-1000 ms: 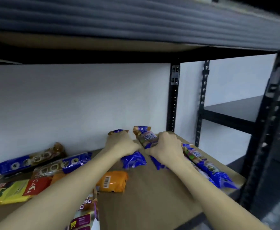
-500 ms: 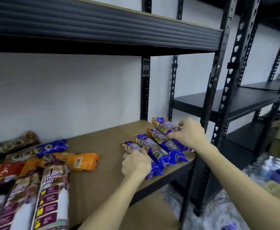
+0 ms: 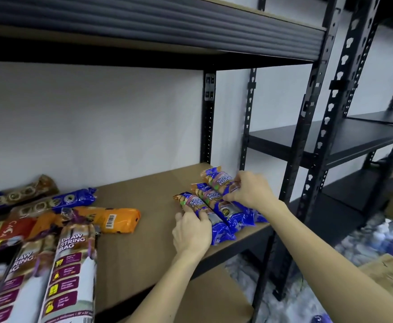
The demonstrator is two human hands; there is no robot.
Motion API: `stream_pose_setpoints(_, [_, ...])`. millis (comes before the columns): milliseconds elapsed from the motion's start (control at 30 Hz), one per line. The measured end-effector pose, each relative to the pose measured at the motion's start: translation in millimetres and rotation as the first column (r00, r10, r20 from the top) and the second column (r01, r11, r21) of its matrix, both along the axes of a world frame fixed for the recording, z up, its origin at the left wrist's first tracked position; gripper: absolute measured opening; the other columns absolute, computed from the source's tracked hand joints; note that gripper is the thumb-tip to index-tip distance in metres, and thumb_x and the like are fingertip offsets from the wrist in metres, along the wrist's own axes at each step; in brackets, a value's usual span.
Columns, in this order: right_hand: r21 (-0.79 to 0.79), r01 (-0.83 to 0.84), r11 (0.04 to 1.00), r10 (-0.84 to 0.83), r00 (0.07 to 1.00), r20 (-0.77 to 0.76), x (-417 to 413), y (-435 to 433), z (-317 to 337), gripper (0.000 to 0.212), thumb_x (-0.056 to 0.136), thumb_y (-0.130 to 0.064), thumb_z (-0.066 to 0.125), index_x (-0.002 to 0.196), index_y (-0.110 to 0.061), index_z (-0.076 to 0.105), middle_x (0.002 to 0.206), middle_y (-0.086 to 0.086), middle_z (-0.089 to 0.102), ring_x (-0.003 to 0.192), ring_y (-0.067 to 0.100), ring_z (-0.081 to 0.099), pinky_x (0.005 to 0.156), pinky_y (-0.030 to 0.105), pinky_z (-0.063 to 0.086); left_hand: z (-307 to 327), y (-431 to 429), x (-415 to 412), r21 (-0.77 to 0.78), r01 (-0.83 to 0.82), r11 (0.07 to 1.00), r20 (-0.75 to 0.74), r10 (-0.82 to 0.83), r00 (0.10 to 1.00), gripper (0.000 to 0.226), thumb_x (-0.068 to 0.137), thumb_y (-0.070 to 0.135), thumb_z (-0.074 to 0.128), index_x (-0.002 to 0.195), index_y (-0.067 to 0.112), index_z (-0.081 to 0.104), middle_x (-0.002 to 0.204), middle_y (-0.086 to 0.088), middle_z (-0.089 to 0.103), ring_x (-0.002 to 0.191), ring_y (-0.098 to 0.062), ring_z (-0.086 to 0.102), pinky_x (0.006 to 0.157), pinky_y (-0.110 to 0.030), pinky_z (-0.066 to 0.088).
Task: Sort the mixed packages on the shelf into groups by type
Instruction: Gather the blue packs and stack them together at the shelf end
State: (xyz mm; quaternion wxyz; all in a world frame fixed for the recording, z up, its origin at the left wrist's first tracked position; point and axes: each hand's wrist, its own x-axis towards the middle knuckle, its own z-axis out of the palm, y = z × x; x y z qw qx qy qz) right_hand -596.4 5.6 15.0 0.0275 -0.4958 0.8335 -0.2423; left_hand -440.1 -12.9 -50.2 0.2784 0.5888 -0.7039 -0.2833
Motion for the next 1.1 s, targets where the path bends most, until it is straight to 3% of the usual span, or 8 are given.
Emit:
stream_pose_setpoints(200, [0.002, 0.011, 1.0, -0.011, 1.0, -0.012, 4, -1, -7, 0.055, 0.074, -0.045, 0.079, 0.113, -0.014, 0.056, 0.106, 0.006, 0.066, 0.083, 0.018, 0.058, 0.057, 0.025, 0.043, 0, -2, -3, 0.059, -0.04, 0.997, -0.009, 0.041, 0.999, 0.053, 0.097, 0.047, 0.04, 0.139, 0.015, 0.044, 0.122, -0.012, 0.049, 0.085, -0.036, 0.071, 0.079, -0.045, 0.058])
stream_pose_setpoints(433, [-0.036, 0.03, 0.999, -0.033, 0.997, -0.069, 8, 4, -3, 0.062, 0.075, -0.061, 0.07, 0.111, -0.014, 0.052, 0.097, 0.006, 0.064, 0.085, 0.024, 0.062, 0.069, 0.038, 0.055, 25, -1, -1, 0.134, -0.089, 0.987, 0.051, 0.083, 0.995, 0.066, 0.099, 0.056, 0.029, 0.151, 0.016, 0.028, 0.135, -0.016, 0.043, 0.11, -0.035, 0.058, 0.084, -0.039, 0.053])
stream_pose_setpoints(500, [-0.11, 0.029, 0.994, -0.042, 0.993, -0.114, 21, 3, 6, 0.06, 0.08, -0.059, 0.066, 0.113, -0.01, 0.053, 0.099, 0.01, 0.065, 0.088, 0.03, 0.062, 0.074, 0.042, 0.055, 54, -2, 8, 0.073, -0.073, 0.995, 0.115, 0.064, 0.991, 0.059, 0.101, 0.05, 0.03, 0.145, 0.012, 0.037, 0.138, -0.016, 0.043, 0.119, -0.034, 0.054, 0.081, -0.036, 0.042])
stream_pose_setpoints(667, [-0.243, -0.195, 0.95, 0.164, 0.976, -0.144, 97, -25, 25, 0.051, 0.086, -0.035, 0.067, 0.127, -0.009, 0.055, 0.116, 0.017, 0.064, 0.105, 0.038, 0.061, 0.082, 0.04, 0.048, 119, -42, 91, -0.151, -0.006, 0.988, 0.272, 0.047, 0.961, 0.037, 0.101, 0.033, 0.039, 0.121, 0.008, 0.058, 0.128, -0.017, 0.058, 0.118, -0.037, 0.055, 0.084, -0.037, 0.042])
stream_pose_setpoints(800, [-0.039, -0.512, 0.858, 0.506, 0.856, -0.104, 163, -63, 25, 0.052, 0.081, -0.028, 0.071, 0.129, -0.015, 0.056, 0.123, 0.011, 0.064, 0.114, 0.03, 0.058, 0.092, 0.037, 0.05, 141, -88, 192, -0.252, -0.031, 0.967, 0.301, 0.108, 0.947, 0.029, 0.093, 0.025, 0.049, 0.107, 0.008, 0.069, 0.111, -0.015, 0.069, 0.102, -0.034, 0.063, 0.078, -0.032, 0.047])
stream_pose_setpoints(933, [0.17, -0.632, 0.756, 0.651, 0.752, -0.099, 212, -100, 7, 0.066, 0.071, -0.026, 0.079, 0.132, -0.014, 0.057, 0.129, 0.01, 0.062, 0.114, 0.027, 0.059, 0.093, 0.036, 0.052, 135, -120, 305, -0.313, -0.079, 0.947, 0.4, 0.207, 0.893, 0.02, 0.09, 0.028, 0.055, 0.092, 0.019, 0.074, 0.1, -0.004, 0.073, 0.089, -0.028, 0.064, 0.07, -0.03, 0.046])
stream_pose_setpoints(1000, [0.236, -0.649, 0.724, 0.683, 0.723, -0.105, 224, -115, -4, 0.072, 0.066, -0.033, 0.083, 0.131, -0.016, 0.057, 0.129, 0.006, 0.062, 0.116, 0.025, 0.059, 0.094, 0.037, 0.051, 116, -131, 359, -0.245, -0.078, 0.967, 0.516, 0.198, 0.833, 0.016, 0.089, 0.025, 0.059, 0.097, 0.024, 0.073, 0.108, -0.005, 0.071, 0.097, -0.029, 0.065, 0.077, -0.033, 0.05])
stream_pose_setpoints(1100, [0.288, -0.667, 0.687, 0.716, 0.689, -0.113, 232, -131, -21, 0.068, 0.059, -0.042, 0.087, 0.119, -0.021, 0.062, 0.118, 0.001, 0.067, 0.11, 0.023, 0.061, 0.089, 0.038, 0.051, 72, -144, 416, -0.063, -0.053, 0.997, 0.688, 0.082, 0.721, 0.036, 0.082, 0.026, 0.056, 0.117, 0.023, 0.066, 0.127, -0.009, 0.064, 0.11, -0.03, 0.062, 0.091, -0.036, 0.051])
